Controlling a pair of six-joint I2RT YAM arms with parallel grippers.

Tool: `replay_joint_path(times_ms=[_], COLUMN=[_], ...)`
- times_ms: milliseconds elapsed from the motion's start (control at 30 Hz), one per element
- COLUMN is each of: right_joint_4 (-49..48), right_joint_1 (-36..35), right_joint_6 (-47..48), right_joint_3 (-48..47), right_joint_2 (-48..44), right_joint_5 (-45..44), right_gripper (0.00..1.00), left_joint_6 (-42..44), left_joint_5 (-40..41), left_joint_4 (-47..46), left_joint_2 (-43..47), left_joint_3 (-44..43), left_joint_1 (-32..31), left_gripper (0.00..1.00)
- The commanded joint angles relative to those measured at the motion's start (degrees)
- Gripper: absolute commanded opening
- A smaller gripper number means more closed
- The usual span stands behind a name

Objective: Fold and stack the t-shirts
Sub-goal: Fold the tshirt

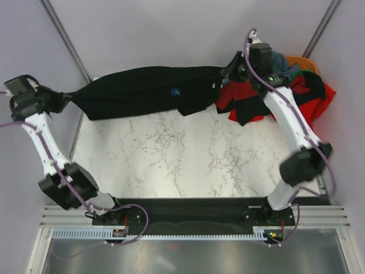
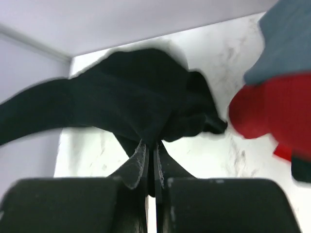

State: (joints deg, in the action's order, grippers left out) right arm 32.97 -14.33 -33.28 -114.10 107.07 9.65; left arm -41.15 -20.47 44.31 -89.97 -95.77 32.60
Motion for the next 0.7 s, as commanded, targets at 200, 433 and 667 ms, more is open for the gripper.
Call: replay_joint_path(times_ms=[200,433,667], right_joint_4=[-17.23,-17.85,-13.65], right_joint_1=[-4.56,-10.1,-15.47], right_joint_6=[5.77,-1.86,-18.2], right_joint_3=[50.0,72.25,83.69], right_joint_2=[-34.55,-37.63,-43.96], right_joint_5=[0.19,-3.32,-5.25], right_gripper=[0.0,0.0,0.0], left_joint_6=[-1.67,4.05,7.39], left_joint_5=[-1.15,-3.51,-3.09], left_joint_4=[-10.29,-12.59,-9.95], left_joint_2=[22.65,15.89,15.88], left_joint_3=[41.13,54.63,52.26], left_joint_1=[8.53,18.01,21.81], left_gripper=[0.02,0.02,0.02])
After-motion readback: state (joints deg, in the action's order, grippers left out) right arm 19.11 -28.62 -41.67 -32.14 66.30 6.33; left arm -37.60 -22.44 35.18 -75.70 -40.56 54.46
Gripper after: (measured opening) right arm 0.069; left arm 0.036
